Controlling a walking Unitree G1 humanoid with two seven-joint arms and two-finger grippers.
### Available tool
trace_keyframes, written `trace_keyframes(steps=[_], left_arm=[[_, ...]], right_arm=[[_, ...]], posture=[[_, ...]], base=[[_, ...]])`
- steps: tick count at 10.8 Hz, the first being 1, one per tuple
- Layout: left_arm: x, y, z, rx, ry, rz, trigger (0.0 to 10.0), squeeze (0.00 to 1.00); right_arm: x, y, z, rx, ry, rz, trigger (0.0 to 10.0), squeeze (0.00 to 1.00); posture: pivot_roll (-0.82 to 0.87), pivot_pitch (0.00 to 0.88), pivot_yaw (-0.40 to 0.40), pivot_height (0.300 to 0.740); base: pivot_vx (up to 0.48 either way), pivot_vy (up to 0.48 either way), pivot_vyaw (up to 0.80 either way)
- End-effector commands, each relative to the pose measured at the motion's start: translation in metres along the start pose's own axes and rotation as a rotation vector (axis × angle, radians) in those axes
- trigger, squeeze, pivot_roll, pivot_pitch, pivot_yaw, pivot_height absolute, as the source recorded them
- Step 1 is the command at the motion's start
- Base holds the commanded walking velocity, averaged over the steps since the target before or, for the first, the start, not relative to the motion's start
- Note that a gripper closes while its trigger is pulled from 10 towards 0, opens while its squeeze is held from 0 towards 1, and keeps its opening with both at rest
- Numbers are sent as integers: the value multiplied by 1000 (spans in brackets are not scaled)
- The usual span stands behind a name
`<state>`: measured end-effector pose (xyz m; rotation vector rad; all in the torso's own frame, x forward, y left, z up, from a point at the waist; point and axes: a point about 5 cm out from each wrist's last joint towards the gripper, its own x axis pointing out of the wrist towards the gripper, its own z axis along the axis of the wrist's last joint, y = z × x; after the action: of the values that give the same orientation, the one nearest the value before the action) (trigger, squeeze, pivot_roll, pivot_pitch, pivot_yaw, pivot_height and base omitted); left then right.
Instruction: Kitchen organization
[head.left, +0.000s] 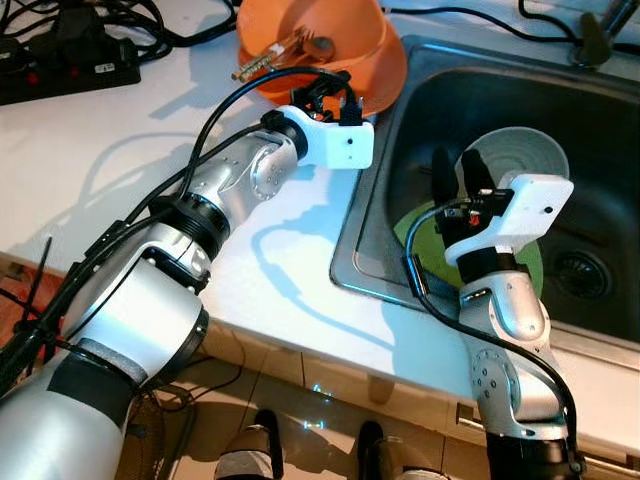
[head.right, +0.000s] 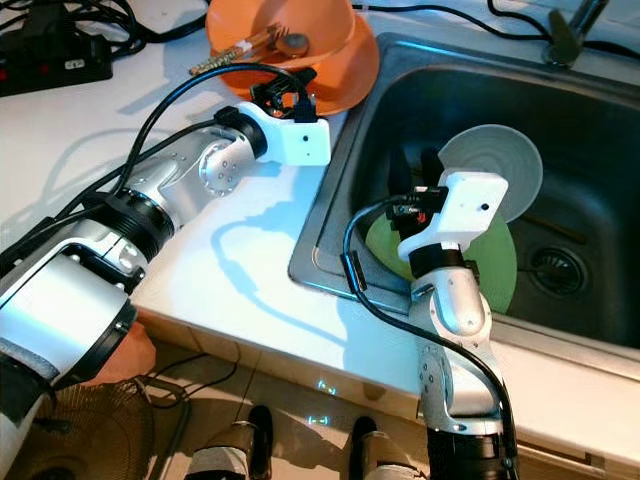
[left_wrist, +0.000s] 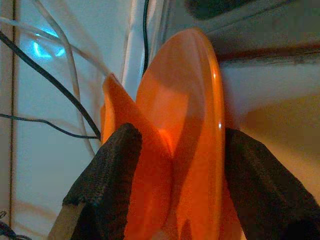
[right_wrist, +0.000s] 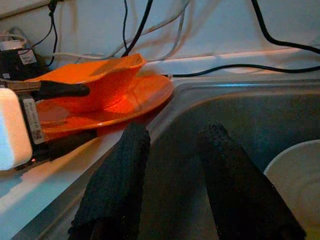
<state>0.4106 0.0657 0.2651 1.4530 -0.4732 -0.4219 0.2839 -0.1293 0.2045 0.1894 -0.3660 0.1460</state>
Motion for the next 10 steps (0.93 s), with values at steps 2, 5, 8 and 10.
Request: trace_keyframes(steps=[2, 5, 8, 10], left_arm=[[-15, -54, -24, 19, 142, -211, 10000, 0], [-15, -56, -22, 11, 134, -211, 0, 0], [-14, -53, -22, 18, 128, -203, 0, 0], [-14, -52, -20, 27, 113, -205, 0, 0]], right_arm=[[-15, -6, -31, 39, 148, -50, 10000, 0], [-15, -8, -31, 36, 152, -57, 10000, 0], [-13, -8, -31, 37, 149, -61, 10000, 0], [-12, -8, -31, 39, 147, -64, 10000, 0]], posture=[[67, 411, 73, 740], [67, 409, 76, 740], [71, 399, 81, 740], [74, 396, 82, 740]], base=[[0, 0, 0], [0, 0, 0], [0, 0, 0], [0, 0, 0]])
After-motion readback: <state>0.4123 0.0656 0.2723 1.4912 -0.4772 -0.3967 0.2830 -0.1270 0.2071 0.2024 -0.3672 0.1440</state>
